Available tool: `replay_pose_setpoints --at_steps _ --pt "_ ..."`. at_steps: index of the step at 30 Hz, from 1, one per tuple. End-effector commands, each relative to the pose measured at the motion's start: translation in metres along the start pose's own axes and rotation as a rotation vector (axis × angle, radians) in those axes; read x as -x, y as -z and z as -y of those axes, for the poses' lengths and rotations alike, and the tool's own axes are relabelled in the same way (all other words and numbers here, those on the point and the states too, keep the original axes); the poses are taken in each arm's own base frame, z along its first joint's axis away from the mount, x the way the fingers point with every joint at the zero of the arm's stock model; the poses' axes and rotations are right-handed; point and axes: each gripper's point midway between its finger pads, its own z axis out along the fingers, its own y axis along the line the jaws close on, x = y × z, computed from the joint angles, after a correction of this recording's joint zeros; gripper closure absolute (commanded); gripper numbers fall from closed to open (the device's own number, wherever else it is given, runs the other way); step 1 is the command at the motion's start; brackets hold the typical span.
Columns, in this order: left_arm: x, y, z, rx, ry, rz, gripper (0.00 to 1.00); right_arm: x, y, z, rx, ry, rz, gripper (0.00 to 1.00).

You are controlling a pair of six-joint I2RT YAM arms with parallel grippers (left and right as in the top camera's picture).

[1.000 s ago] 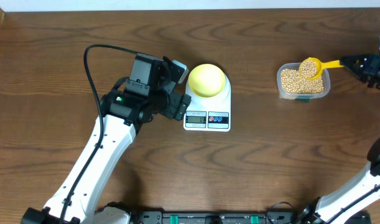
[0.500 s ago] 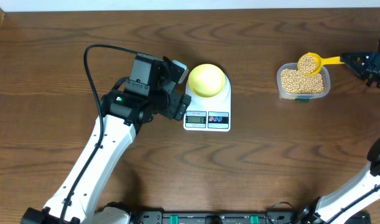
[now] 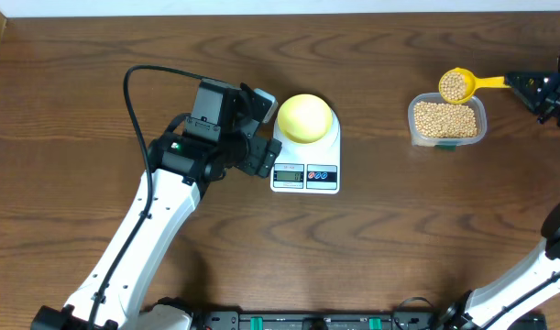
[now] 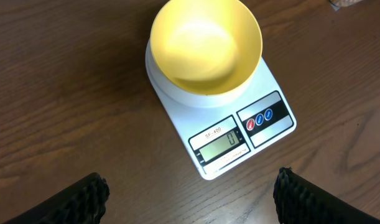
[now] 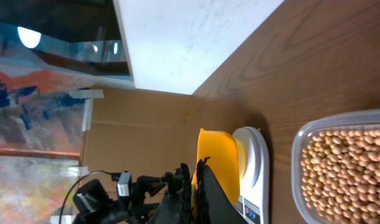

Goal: Scoop item into bowl and weigh 50g on scale
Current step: 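Lift the filled scoop up out of the tub with the right gripper, then carry the filled yellow scoop left toward the yellow bowl on the scale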

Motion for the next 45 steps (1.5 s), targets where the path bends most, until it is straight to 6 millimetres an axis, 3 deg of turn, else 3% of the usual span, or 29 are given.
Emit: replay_pose_setpoints --at_steps 1,11,45 --pt "-0.001 0.000 0.000 -0.006 -0.014 0.001 0.13 0.001 0.001 -0.006 0.082 -0.029 0.006 0.99" --pt "-0.001 0.000 0.000 -0.006 -0.014 0.001 0.13 -0.003 -0.009 -0.008 0.086 -0.015 -0.017 0.99" --pt "-0.001 0.000 0.000 -0.006 -0.014 0.001 0.13 -0.037 -0.074 -0.023 0.120 -0.032 -0.183 0.99"
